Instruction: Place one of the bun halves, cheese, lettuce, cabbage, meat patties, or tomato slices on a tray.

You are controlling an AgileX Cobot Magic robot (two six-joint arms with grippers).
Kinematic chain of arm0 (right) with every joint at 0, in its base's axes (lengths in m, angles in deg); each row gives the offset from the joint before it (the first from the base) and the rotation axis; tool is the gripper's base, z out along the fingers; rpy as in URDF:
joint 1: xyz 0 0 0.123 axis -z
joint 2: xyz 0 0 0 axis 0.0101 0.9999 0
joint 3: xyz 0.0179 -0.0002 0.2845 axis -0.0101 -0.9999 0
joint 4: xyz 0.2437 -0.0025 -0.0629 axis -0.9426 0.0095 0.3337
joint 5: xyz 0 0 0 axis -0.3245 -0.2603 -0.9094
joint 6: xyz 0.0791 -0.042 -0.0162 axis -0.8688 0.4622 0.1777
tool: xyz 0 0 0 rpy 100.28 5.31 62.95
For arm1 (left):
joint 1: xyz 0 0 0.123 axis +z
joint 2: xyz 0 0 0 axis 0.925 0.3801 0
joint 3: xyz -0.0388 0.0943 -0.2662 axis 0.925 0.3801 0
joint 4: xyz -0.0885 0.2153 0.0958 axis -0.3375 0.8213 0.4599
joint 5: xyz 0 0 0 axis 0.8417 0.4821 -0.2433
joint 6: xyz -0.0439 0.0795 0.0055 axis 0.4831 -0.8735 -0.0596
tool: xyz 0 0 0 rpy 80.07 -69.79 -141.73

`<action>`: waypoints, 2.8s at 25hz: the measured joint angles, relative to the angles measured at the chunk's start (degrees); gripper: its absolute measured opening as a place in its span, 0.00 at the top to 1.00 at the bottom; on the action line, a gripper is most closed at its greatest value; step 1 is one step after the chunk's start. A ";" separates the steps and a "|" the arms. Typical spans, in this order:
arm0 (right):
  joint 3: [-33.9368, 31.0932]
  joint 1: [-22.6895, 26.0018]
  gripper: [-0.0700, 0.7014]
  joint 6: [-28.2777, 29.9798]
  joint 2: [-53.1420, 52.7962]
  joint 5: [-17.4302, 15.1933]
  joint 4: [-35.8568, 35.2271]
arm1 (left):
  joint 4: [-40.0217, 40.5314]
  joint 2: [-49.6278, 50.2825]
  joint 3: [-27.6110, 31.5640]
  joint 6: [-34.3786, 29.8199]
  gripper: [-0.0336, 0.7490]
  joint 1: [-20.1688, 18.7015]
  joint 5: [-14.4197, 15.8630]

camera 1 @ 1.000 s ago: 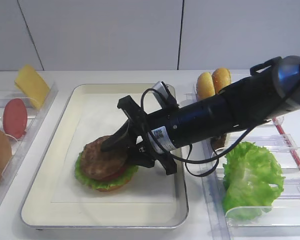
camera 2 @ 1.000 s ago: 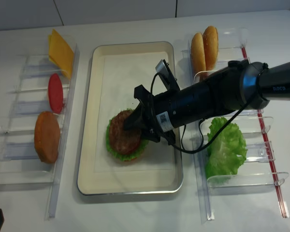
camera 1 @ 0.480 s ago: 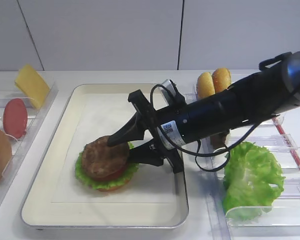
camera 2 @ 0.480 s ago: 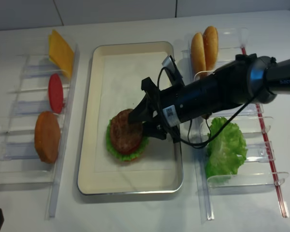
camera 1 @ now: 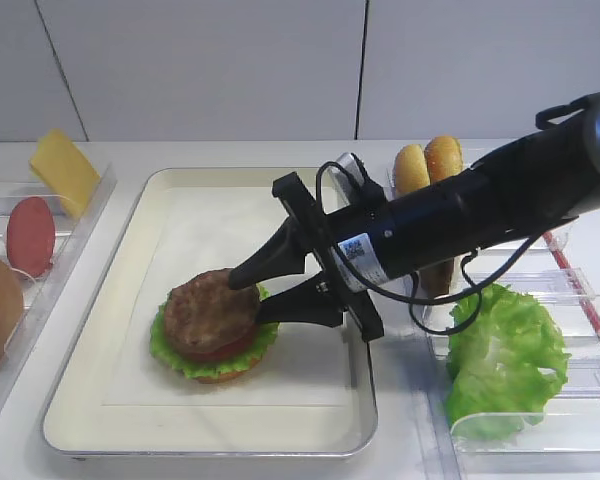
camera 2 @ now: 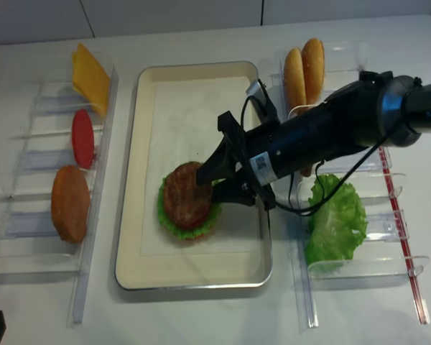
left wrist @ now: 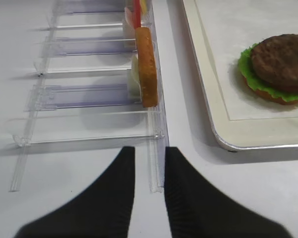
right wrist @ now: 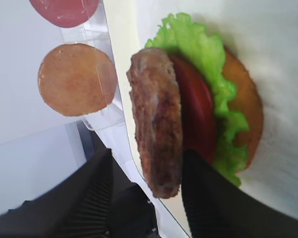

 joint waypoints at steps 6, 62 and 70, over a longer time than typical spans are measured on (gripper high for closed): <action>0.00 2.03 0.44 -0.24 -0.33 -0.12 3.86 | 0.00 0.00 0.00 0.00 0.78 0.00 0.00; -8.52 3.20 0.52 -37.69 -76.05 -13.91 80.10 | 0.00 0.00 0.00 0.00 0.78 0.00 0.00; -16.28 3.20 0.52 -37.69 -92.21 -14.51 87.78 | 0.00 0.00 0.00 0.00 0.78 0.00 0.00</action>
